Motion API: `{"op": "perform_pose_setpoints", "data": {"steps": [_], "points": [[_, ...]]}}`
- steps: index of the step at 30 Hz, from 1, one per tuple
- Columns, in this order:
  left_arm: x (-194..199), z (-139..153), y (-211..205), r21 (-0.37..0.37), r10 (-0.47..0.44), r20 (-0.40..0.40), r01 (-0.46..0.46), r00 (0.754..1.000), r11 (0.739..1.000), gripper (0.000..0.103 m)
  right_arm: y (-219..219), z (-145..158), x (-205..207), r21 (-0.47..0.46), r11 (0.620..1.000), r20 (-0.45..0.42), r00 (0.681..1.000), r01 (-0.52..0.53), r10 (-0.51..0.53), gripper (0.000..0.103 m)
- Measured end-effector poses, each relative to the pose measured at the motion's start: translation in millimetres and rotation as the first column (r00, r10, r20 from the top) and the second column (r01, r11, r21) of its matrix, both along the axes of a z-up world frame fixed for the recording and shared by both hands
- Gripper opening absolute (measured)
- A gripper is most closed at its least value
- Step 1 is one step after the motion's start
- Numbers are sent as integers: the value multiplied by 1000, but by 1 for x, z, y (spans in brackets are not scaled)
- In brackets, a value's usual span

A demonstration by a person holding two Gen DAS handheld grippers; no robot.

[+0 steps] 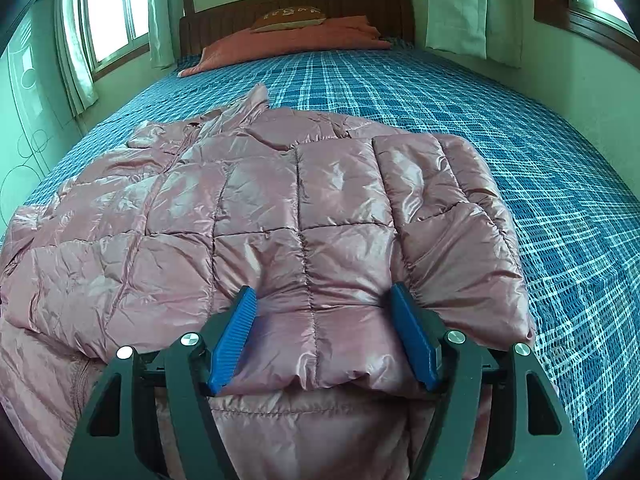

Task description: Fold large clothes

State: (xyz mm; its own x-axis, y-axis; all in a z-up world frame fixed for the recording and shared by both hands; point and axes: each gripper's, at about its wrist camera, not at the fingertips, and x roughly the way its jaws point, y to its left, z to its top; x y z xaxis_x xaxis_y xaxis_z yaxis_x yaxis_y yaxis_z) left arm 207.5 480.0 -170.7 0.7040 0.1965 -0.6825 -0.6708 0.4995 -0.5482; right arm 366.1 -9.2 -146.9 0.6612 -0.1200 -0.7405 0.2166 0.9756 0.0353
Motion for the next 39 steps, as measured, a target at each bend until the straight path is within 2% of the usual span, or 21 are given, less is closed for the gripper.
{"op": "perform_pose_setpoints", "data": {"steps": [2, 3, 4, 7, 9, 11, 13, 15, 19, 24, 25, 29, 30, 34, 35, 36, 37, 38, 39], "points": [[0, -3, 14, 3, 18, -2, -18, 1000, 1000, 27, 0, 0, 0, 0, 1000, 0, 1000, 0, 0, 69], [2, -2, 21, 19, 10, -12, -10, 1000, 1000, 15, 0, 0, 0, 0, 1000, 1, 1000, 0, 0, 69], [7, -1, 25, 36, -1, -15, 2, 1000, 999, 9, 0, 0, 0, 0, 1000, 1, 1000, 0, 0, 69], [18, 16, 33, 134, -13, -30, 17, 999, 991, 7, 0, 0, -1, 0, 1000, 5, 1000, 1, -1, 69], [30, 36, 27, 216, -58, -13, 60, 998, 975, 6, 0, 0, -1, 1, 1000, 7, 1000, 1, -1, 69], [45, 57, 16, 295, -130, 3, 123, 992, 947, 6, -1, 0, -1, 3, 1000, 9, 1000, 1, -1, 69], [62, 73, -2, 344, -216, 11, 199, 976, 917, 6, -1, 0, -1, 5, 1000, 10, 1000, 1, -1, 69], [80, 84, -22, 375, -307, 5, 282, 952, 883, 6, -1, 1, -1, 9, 1000, 12, 1000, 2, -2, 69], [118, 96, -79, 443, -458, -46, 429, 888, 787, 6, -2, 0, -1, 17, 1000, 18, 1000, 3, -3, 69], [149, 89, -153, 482, -613, -105, 580, 783, 657, 6, -2, 0, -1, 19, 1000, 19, 1000, 3, -3, 69], [155, 85, -174, 487, -638, -116, 603, 761, 631, 6, -2, 0, -1, 19, 1000, 20, 1000, 3, -3, 69], [171, 66, -207, 493, -709, -173, 683, 684, 539, 6, -2, 0, -1, 19, 1000, 20, 1000, 3, -3, 69], [173, 65, -223, 495, -720, -182, 695, 670, 522, 6, -2, 0, -1, 19, 1000, 20, 1000, 3, -3, 69], [180, 44, -231, 510, -745, -258, 742, 615, 436, 7, -2, 0, -1, 20, 1000, 21, 1000, 3, -4, 69], [181, 39, -235, 505, -749, -285, 757, 599, 414, 8, -2, 0, -1, 20, 1000, 21, 1000, 3, -4, 69], [181, 33, -229, 502, -749, -307, 769, 587, 397, 14, -2, 0, -1, 20, 1000, 21, 1000, 3, -4, 69], [181, 30, -234, 498, -752, -321, 778, 576, 383, 26, -2, 0, -1, 20, 1000, 21, 1000, 3, -4, 69], [186, 26, -234, 494, -757, -328, 786, 565, 373, 32, -2, 0, -1, 20, 1000, 20, 1000, 3, -4, 69], [172, 30, -239, 494, -760, -326, 787, 563, 370, 41, -2, 0, -1, 20, 1000, 21, 1000, 4, -4, 69]]}}
